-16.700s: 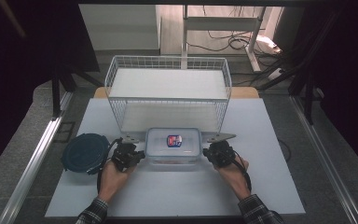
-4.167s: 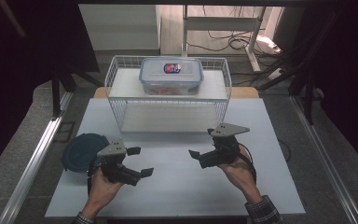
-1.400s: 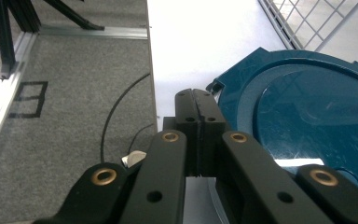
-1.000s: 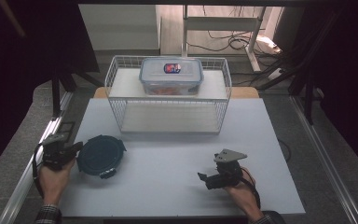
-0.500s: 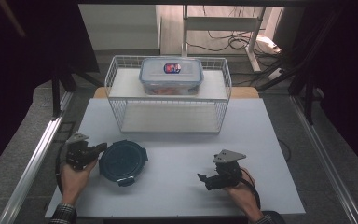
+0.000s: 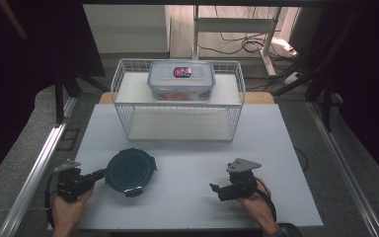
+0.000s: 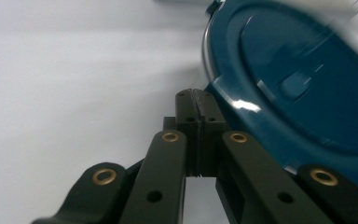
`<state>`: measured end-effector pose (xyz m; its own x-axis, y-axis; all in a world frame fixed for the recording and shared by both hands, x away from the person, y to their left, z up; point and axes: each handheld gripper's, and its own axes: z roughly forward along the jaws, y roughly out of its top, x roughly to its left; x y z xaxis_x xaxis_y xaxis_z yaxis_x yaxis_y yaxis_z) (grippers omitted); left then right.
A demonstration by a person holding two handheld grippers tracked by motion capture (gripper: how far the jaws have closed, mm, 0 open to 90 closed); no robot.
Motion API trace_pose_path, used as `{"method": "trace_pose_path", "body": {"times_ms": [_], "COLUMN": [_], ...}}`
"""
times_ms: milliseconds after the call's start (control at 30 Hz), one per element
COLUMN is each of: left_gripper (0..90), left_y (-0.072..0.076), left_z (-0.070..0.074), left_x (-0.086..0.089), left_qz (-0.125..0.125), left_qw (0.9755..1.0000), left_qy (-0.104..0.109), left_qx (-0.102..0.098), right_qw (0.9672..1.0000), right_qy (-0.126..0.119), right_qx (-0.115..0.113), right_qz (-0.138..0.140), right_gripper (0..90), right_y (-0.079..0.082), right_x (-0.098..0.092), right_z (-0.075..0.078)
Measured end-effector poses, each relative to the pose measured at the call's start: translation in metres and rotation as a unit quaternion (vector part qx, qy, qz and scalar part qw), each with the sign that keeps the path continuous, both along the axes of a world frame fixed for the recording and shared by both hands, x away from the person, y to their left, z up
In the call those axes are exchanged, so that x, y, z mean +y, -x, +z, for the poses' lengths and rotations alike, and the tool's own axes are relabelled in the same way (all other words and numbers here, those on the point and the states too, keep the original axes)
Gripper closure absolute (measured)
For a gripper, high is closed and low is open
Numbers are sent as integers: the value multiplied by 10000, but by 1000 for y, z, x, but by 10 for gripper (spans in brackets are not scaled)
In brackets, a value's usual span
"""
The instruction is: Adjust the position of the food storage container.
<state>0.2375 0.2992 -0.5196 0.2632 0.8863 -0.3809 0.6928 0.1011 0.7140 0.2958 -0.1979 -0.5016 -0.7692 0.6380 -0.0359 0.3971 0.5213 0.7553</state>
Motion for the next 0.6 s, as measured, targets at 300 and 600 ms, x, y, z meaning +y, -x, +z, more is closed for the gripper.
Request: {"method": "trace_pose_path", "body": {"times_ms": [300, 600], "left_gripper": [900, 900], "left_y": [-14, -33], "left_z": [2, 5], "left_x": [-19, -60], "left_qz": [-126, -704], "left_qw": [9997, 9970], "left_qy": [-222, -333], "left_qx": [-19, -21], "right_qw": [9999, 9999], "right_qy": [88, 80], "right_qx": [64, 59], "right_qz": [29, -17], "right_gripper": [40, 40], "right_y": [-2, -3], "right_x": [4, 3], "right_z": [-4, -4]}}
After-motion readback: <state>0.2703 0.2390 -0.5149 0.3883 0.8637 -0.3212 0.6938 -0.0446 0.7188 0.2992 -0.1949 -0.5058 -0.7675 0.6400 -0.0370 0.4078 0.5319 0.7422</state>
